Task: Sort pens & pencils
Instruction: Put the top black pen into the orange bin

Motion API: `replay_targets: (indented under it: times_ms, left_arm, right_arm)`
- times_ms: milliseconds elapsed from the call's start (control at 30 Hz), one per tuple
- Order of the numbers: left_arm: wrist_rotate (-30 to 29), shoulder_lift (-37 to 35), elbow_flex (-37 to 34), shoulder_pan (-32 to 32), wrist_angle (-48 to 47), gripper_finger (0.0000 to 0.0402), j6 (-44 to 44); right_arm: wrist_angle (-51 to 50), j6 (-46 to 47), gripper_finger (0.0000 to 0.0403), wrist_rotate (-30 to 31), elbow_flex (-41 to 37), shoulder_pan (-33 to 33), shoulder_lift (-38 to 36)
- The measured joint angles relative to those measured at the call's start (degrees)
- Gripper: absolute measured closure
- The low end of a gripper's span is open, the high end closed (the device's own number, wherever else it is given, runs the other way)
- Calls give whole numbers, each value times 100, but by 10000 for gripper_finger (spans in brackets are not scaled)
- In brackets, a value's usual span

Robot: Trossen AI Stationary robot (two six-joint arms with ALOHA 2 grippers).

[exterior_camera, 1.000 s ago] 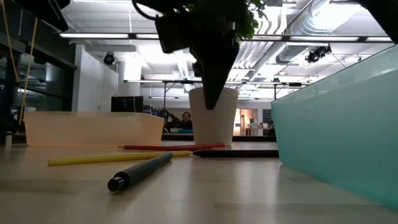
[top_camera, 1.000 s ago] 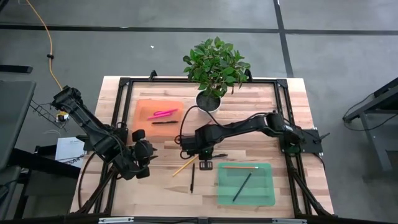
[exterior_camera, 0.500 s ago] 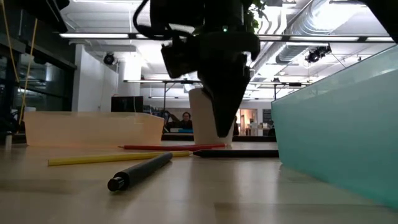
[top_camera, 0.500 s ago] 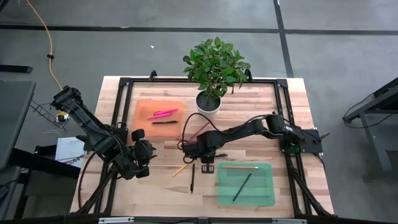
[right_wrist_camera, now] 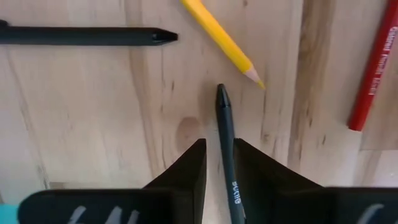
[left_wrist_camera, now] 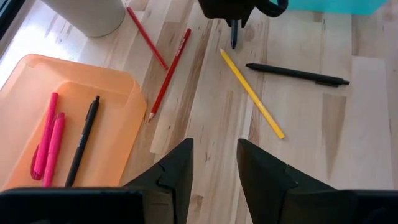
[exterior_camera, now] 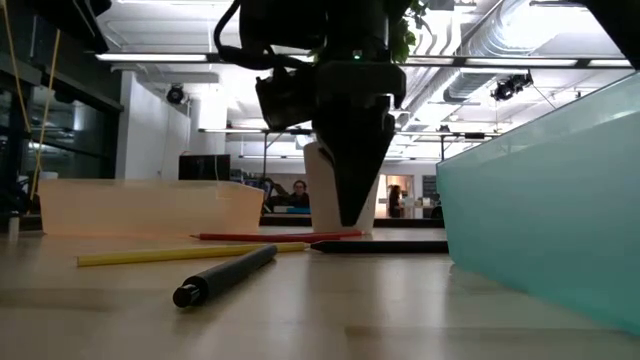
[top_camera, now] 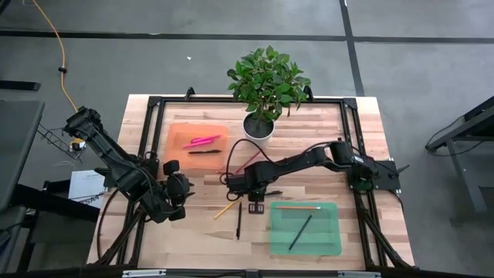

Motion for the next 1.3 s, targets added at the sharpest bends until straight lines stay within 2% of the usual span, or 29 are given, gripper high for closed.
replay_targets:
  times_ms: [200,433,667,1067,1300]
  left_arm:
    - [0,-2,0,0,-15,289,-2]
    - [-2,-1,0,1,-97,289,-2]
    - [-25,0,0,0,-99,289,-7]
    - [-68,0,0,0,-98,289,-22]
    - [-75,-1,1,1,-98,289,-23]
  right_arm:
    - [-13,-163,314,48,-1,-38,0]
    - [91,-153,313,-109,-401,-101,-4]
    - [150,-166,313,-81,-487,-82,-4]
    - [177,-151,314,198,-487,-97,-4]
    - [177,-144,327,298,-487,-97,-4]
